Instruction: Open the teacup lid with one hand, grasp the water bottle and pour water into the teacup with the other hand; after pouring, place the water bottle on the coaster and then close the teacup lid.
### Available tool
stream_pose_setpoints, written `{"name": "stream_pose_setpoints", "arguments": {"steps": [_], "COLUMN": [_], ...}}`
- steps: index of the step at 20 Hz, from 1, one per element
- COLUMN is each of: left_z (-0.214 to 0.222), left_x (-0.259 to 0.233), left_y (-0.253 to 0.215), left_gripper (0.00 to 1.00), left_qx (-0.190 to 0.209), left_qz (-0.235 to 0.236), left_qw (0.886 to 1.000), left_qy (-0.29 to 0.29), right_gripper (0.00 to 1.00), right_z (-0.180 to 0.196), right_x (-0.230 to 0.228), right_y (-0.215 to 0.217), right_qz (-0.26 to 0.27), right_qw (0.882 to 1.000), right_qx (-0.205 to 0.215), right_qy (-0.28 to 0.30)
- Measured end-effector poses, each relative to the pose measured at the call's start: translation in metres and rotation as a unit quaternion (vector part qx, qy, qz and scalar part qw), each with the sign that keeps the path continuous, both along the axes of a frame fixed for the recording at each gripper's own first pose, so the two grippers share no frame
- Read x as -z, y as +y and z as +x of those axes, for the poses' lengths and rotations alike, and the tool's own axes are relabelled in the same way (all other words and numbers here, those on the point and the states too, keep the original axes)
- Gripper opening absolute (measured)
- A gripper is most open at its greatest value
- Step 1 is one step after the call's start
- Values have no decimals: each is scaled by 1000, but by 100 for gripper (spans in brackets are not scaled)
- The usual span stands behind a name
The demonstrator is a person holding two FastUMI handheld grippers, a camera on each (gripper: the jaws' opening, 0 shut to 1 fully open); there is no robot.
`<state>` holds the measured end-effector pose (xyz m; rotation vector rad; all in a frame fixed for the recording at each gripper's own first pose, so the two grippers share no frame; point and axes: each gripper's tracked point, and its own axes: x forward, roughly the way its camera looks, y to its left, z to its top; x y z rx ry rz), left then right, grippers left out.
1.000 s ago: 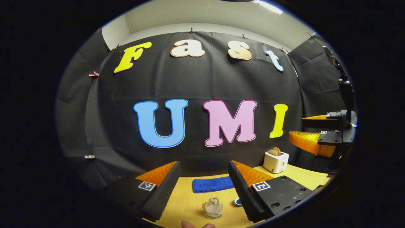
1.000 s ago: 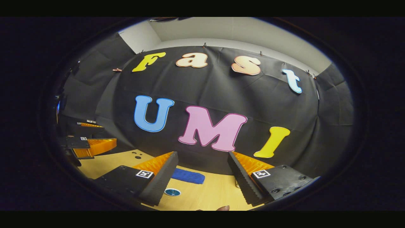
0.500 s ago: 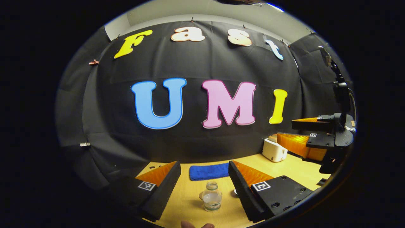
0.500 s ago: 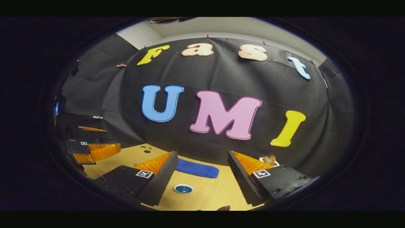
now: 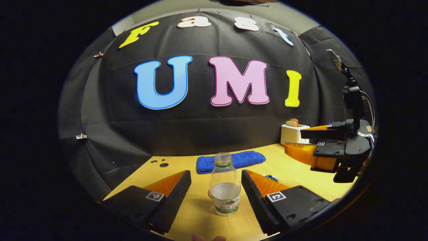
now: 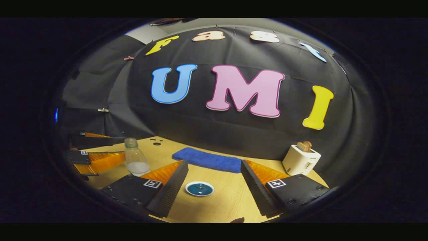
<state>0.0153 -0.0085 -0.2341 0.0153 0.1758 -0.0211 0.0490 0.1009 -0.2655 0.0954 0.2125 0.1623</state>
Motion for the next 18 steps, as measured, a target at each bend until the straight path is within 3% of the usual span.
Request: {"name": "stream_pose_setpoints", "arguments": {"steps": [9, 18], "left_z": [24, 45], "left_x": [73, 93], "left_y": [-16, -27], "left_gripper": [97, 97], "left_qx": [12, 12], "left_qz": [-26, -38], "left_qw": [999, 999], "left_qy": [24, 29], "right_gripper": [91, 55], "right_z": [31, 40], "right_x": [96, 132], "right_y": [42, 57], "right_qz": [1, 21], "right_qw": [998, 994], "right_qx": [-48, -73], "right_qy": [40, 79]}}
